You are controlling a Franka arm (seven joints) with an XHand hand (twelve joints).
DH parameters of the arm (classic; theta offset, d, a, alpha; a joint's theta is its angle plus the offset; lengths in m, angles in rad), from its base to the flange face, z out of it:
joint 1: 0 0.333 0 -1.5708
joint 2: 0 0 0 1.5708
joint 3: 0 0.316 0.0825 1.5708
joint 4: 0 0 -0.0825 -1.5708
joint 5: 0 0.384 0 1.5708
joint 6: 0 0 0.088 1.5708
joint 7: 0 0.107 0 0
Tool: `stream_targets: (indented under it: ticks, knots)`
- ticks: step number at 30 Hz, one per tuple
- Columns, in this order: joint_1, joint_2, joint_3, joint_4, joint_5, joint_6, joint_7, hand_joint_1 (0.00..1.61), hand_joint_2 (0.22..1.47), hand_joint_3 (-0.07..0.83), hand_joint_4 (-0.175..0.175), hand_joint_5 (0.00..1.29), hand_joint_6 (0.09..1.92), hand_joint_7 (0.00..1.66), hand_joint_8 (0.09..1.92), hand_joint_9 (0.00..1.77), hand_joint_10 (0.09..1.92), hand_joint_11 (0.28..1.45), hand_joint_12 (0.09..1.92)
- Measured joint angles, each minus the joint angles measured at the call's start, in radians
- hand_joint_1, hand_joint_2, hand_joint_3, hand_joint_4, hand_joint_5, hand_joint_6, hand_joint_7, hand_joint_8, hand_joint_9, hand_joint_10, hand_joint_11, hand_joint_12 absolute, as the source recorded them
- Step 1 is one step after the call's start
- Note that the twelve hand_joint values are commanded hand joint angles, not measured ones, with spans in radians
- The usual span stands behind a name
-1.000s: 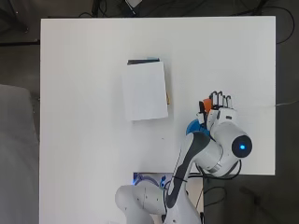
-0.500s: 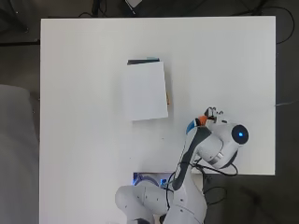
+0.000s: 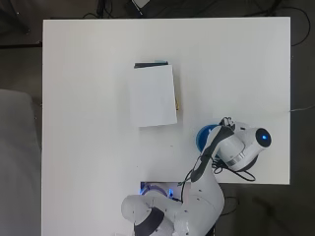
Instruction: Teleoperate dual arm-hand system to pick and place objects
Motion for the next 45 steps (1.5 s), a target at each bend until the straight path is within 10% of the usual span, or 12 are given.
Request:
stream_targets:
  ticks: [3, 6, 19, 25, 45]
  knots:
    - [-0.011, -0.056, 0.021, -0.025, -0.012, -0.007, 0.029, 0.35, 1.04, 0.005, -0.066, 0.10, 0.34, 0.13, 0.37, 0.24, 0.52, 0.40, 0.45]
    - [-0.015, -0.084, 0.062, -0.034, -0.009, -0.023, 0.083, 0.11, 0.94, 0.000, -0.028, 0.01, 0.09, 0.05, 0.09, 0.19, 0.09, 0.40, 0.09]
    - [-0.045, -0.372, 0.293, 0.012, 0.040, -0.171, 0.205, 0.11, 0.95, -0.005, 0.042, 0.14, 0.09, 0.24, 0.09, 0.38, 0.09, 0.44, 0.09]
    - [-0.020, -0.402, 0.365, 0.225, 0.064, -0.399, 0.205, 0.14, 0.95, -0.001, -0.014, 0.16, 0.09, 0.20, 0.09, 0.34, 0.09, 0.41, 0.09]
    - [0.025, -0.487, 0.733, 0.290, 0.158, -0.515, 0.460, 0.20, 0.99, 0.006, 0.025, 0.21, 0.09, 0.22, 0.09, 0.31, 0.09, 0.38, 0.09]
